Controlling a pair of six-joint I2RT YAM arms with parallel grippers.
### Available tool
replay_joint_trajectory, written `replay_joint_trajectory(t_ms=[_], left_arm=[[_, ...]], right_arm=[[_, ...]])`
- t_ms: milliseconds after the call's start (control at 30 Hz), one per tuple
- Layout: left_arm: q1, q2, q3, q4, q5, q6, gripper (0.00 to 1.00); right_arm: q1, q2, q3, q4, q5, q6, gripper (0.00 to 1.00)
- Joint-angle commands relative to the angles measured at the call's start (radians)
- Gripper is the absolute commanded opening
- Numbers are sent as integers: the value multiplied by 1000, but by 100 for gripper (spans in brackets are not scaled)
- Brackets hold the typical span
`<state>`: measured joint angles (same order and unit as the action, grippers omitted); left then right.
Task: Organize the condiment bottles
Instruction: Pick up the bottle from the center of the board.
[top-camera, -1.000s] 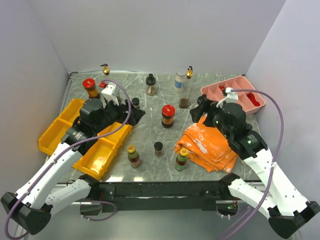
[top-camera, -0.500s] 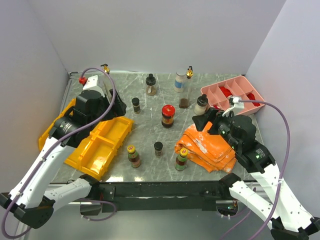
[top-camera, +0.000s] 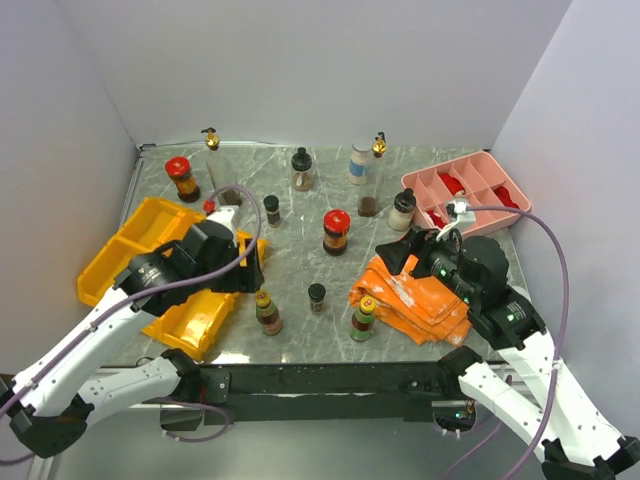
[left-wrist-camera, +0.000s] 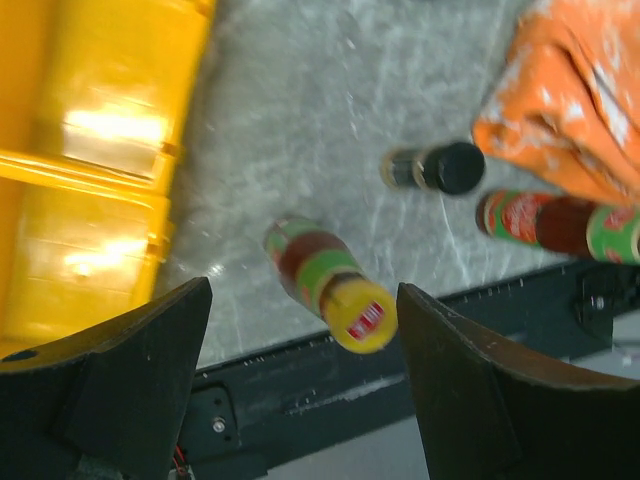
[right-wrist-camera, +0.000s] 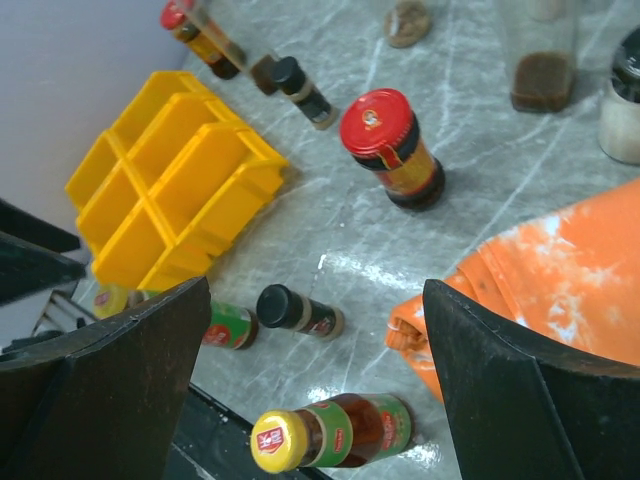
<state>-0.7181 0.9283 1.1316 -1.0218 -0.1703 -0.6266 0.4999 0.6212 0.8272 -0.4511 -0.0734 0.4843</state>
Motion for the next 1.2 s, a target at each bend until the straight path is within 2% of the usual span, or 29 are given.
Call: replay_joint_trajectory(t_ms=[0, 167, 267, 433, 633, 733, 767, 800, 833, 867, 900, 1167], left_arm=[[-121, 7, -30, 9, -47, -73, 81], [-266, 72, -21, 6, -133, -134, 79], [-309, 101, -24, -18, -184, -182, 78], [-323, 124, -67, -29, -225, -223, 76], [-325, 142, -96, 18, -227, -209, 65], [-325, 150, -98, 28, -233, -211, 49], [-325, 152, -95, 31, -235, -209, 37], [-325, 150, -95, 29, -232, -208, 31], [-325, 150, -92, 28, -232, -209, 14], [-325, 150, -82, 26, -229, -208, 5], [-325, 149, -78, 20, -227, -211, 1], [-325, 147, 8, -6, -250, -203, 1]], right_arm=[[6, -34, -13, 77, -59, -35, 94], [6, -46, -22, 71, -55, -35, 92], [6, -52, -30, 77, -68, -35, 89], [5, -74, -40, 88, -86, -39, 86], [6, -78, -49, 97, -92, -47, 84], [5, -75, -51, 104, -103, -50, 83], [6, -77, -54, 106, -104, -50, 82], [6, -75, -57, 107, -106, -49, 82], [6, -78, -59, 111, -106, -50, 82], [6, -78, -60, 112, -108, -50, 82], [6, -78, -62, 114, -108, -50, 81], [6, -81, -65, 118, -108, -62, 81]])
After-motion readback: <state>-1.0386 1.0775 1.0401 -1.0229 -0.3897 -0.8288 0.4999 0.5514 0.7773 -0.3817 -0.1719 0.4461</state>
